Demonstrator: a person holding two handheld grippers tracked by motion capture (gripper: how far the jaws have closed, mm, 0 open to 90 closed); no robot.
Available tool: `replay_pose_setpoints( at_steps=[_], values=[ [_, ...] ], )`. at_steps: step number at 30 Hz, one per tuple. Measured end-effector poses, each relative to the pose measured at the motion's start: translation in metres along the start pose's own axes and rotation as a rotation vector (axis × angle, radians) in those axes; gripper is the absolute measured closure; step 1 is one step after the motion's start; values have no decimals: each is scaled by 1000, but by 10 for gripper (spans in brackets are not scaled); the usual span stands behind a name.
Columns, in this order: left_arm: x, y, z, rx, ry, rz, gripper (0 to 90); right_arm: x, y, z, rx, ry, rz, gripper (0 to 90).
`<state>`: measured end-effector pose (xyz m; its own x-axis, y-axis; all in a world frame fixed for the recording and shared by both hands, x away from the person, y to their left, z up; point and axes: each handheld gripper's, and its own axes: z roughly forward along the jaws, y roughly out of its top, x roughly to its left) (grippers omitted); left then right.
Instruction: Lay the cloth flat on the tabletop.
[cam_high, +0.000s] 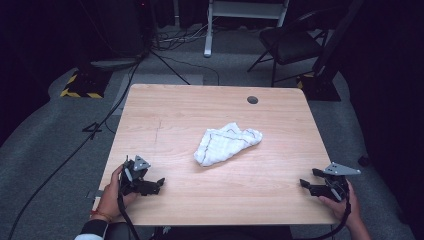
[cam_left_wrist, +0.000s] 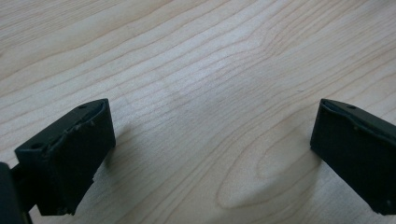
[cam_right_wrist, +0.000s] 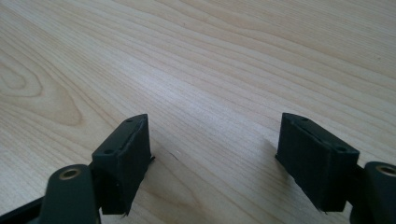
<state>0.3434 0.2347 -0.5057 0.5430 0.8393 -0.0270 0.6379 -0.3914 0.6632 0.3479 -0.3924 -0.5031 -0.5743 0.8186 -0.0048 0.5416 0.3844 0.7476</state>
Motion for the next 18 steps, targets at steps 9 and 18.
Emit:
replay_pose_setpoints(
  at_steps=[9, 18],
  values=[
    [-8, 16, 14, 3, -40, 53, 0, -1, 1, 1, 0, 1, 6, 262],
    [-21, 31, 27, 8, -84, 108, 1, -2, 3, 3, 3, -19, 21, 258]
  ],
)
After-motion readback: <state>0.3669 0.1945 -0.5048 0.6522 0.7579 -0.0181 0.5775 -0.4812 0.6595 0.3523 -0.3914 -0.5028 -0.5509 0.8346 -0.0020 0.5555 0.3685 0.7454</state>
